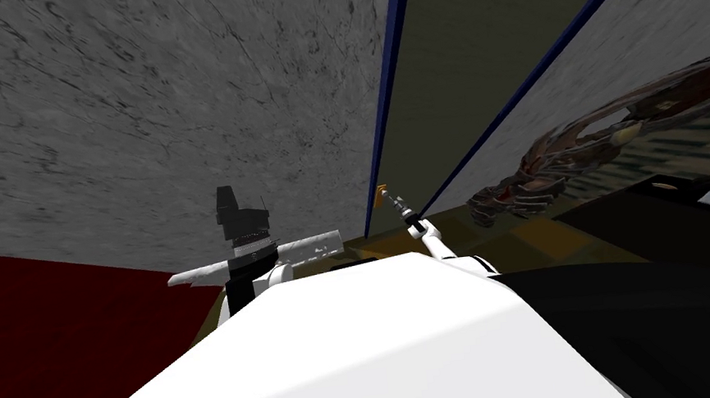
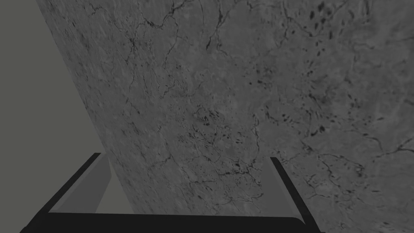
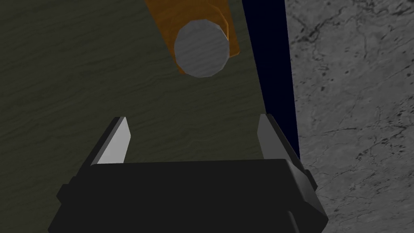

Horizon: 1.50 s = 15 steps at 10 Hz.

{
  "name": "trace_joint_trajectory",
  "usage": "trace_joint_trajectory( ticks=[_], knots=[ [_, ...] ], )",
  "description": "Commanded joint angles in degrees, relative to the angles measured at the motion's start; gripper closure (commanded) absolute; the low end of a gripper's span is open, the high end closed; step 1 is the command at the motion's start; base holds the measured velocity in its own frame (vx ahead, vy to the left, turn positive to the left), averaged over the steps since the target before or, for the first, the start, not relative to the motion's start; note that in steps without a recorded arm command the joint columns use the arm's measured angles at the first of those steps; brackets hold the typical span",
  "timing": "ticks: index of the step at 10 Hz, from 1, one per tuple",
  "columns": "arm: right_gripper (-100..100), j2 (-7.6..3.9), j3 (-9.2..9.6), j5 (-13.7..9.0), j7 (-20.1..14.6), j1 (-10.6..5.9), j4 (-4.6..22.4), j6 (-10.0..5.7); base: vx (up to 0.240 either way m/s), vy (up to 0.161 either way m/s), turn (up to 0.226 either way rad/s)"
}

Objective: Pull the door open

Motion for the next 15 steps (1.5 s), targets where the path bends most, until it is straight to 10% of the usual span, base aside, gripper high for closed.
trace_joint_trajectory(
  ticks=[1, 9, 15],
  knots=[
    [-100, -0.3, -0.22, 1.2, 2.9, 0.55, -0.3, -0.2, -0.015, 0.044, -0.066],
    [-100, -1.94, -1.24, 6.5, 12.6, 3.02, -1.3, -1.15, -0.021, 0.062, -0.076],
    [-100, -1.0, -1.74, 6.0, 13.2, 2.09, -0.8, 0.02, 0.147, 0.011, 0.034]
  ],
)
